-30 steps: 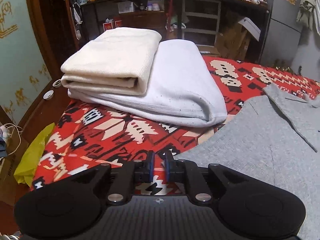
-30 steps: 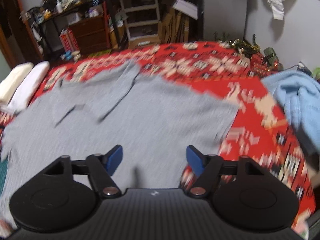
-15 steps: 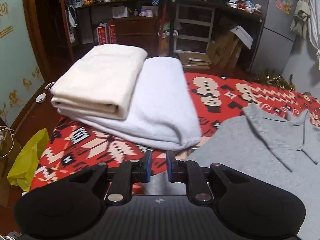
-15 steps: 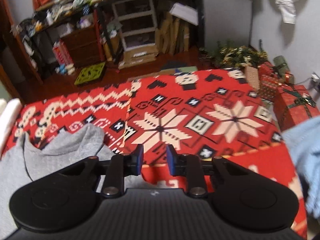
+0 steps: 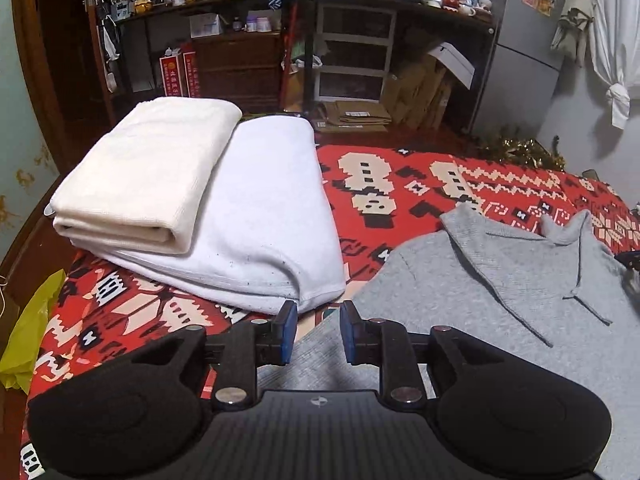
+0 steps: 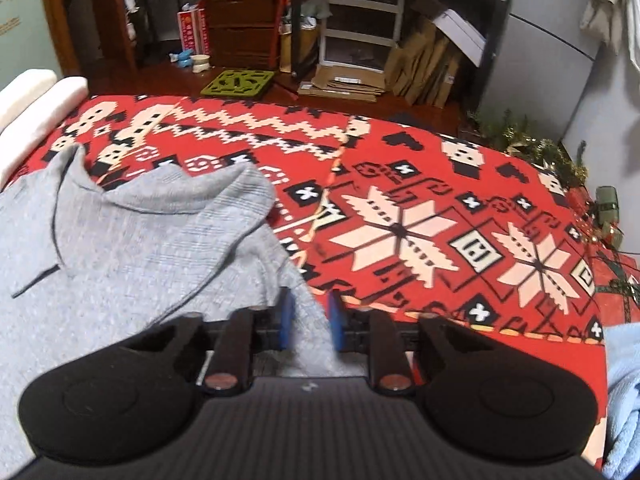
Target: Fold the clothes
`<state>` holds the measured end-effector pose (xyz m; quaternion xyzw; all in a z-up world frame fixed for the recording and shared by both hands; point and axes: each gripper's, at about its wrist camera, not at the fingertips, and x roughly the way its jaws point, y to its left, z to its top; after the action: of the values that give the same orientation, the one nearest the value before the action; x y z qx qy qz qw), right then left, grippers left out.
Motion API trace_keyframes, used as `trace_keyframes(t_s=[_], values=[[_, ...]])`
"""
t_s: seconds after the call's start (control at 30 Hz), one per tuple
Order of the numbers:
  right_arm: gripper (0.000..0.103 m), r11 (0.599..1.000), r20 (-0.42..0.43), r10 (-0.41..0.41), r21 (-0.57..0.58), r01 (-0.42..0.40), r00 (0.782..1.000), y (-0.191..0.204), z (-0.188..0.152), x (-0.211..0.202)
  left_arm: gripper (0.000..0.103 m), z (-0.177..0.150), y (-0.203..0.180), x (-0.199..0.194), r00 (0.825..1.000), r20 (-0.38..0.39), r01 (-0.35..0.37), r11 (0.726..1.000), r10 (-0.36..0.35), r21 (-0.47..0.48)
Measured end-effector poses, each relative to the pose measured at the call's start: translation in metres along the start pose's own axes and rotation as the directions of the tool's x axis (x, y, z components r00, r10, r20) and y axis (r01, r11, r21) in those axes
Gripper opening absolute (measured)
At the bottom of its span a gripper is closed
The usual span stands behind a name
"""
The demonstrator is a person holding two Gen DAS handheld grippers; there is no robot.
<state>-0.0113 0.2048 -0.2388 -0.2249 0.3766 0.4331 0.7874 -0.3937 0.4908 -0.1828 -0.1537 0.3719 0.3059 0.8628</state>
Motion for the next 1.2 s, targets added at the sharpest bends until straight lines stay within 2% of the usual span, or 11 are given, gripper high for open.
trace_keyframes(t_s=[0.17, 0.3, 0.43, 0.53, 0.7, 0.8, 0.9, 1.03, 1.07, 1.1, 1.2], values=[[0.005, 0.993, 0.014, -0.112, -0.026, 0.113, 0.994, -0.008, 0.005, 0.007, 0.025, -0.007, -0.001, -0.001, 1.000, -0.012, 0.006, 1.000, -0.006, 0.002], [0.008, 0.997, 0.015, -0.081, 0.000, 0.081, 0.997, -0.020, 0.007, 0.007, 0.025, -0.009, -0.002, -0.002, 1.000, -0.014, 0.006, 1.000, -0.006, 0.006], [0.017, 0.986, 0.065, -0.012, 0.164, 0.002, 0.998, -0.053, 0.003, -0.017, 0.025, -0.008, -0.004, -0.003, 1.000, -0.010, 0.013, 1.000, -0.013, 0.009], [0.018, 0.963, 0.072, -0.045, 0.269, 0.024, 0.996, -0.082, -0.012, -0.041, 0.025, -0.010, -0.004, -0.003, 1.000, -0.011, 0.021, 1.000, -0.021, 0.009], [0.020, 0.943, 0.010, -0.123, 0.313, 0.114, 0.992, -0.110, -0.052, -0.068, 0.025, -0.016, -0.004, -0.002, 0.999, -0.025, 0.044, 0.999, -0.044, -0.028], [0.023, 0.927, -0.006, -0.130, 0.353, 0.124, 0.992, -0.119, -0.076, -0.077, 0.025, -0.018, -0.007, -0.002, 0.998, -0.027, 0.050, 0.998, -0.051, -0.024], [0.031, 0.937, -0.019, -0.142, 0.319, 0.140, 0.990, -0.116, -0.090, -0.081, 0.025, -0.019, -0.010, -0.003, 0.998, -0.030, 0.057, 0.998, -0.058, -0.014], [0.031, 0.952, -0.043, -0.163, 0.257, 0.168, 0.986, -0.107, -0.097, -0.078, 0.025, -0.020, -0.012, -0.007, 0.998, -0.029, 0.052, 0.999, -0.052, -0.001], [0.022, 0.953, -0.041, -0.154, 0.259, 0.159, 0.987, -0.107, -0.097, -0.078, 0.025, -0.020, -0.011, -0.009, 0.998, -0.026, 0.051, 0.999, -0.051, -0.004], [0.000, 0.953, -0.038, -0.130, 0.270, 0.135, 0.991, -0.106, -0.098, -0.079, 0.025, -0.020, -0.010, -0.011, 0.998, -0.023, 0.050, 0.999, -0.050, -0.008], [0.000, 0.950, -0.048, -0.178, 0.253, 0.184, 0.983, -0.099, -0.095, -0.080, 0.025, -0.020, -0.008, -0.014, 0.999, -0.020, 0.047, 0.999, -0.047, -0.015]])
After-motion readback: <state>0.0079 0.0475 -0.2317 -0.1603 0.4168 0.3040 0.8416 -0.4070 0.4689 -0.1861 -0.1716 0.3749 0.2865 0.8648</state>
